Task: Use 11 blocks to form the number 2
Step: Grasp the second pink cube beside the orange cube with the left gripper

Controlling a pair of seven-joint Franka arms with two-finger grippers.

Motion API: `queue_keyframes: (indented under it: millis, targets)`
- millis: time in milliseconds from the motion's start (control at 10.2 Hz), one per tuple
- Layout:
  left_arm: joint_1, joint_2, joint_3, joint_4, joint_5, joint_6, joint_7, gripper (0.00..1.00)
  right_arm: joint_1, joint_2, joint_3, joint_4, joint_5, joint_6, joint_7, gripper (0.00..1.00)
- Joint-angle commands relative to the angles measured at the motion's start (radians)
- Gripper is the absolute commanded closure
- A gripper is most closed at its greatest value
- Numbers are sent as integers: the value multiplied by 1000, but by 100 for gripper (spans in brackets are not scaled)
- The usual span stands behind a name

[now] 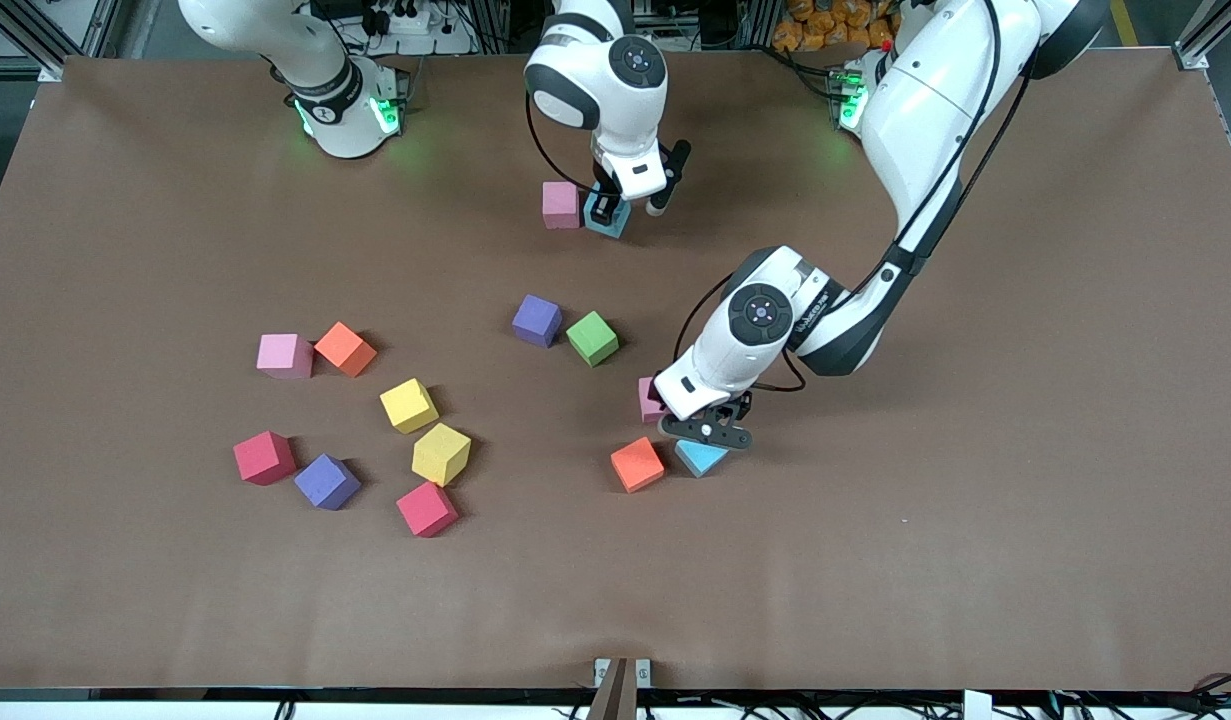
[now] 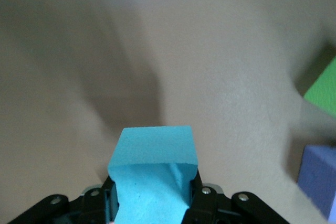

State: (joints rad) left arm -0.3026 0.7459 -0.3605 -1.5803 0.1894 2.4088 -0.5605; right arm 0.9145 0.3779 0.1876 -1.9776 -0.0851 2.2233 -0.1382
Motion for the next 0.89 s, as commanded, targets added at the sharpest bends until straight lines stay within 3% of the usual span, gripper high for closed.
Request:
queue_keyframes:
  millis: [0, 98, 394, 787]
  targets:
    - [-21, -3, 9, 26, -39, -25, -97, 11, -57, 25, 94, -32, -59, 77, -101, 100]
    - [-24, -4, 5, 26, -83, -23, -163, 11, -68, 32, 119, -62, -124, 102, -103, 100]
    - [-72, 12, 6, 25, -96, -22, -349, 11, -68, 19, 139, -119, -148, 136, -121, 100]
    - [-72, 27, 12, 26, -93, -22, -296, 10, -82, 1, 154, -179, -150, 191, -136, 100]
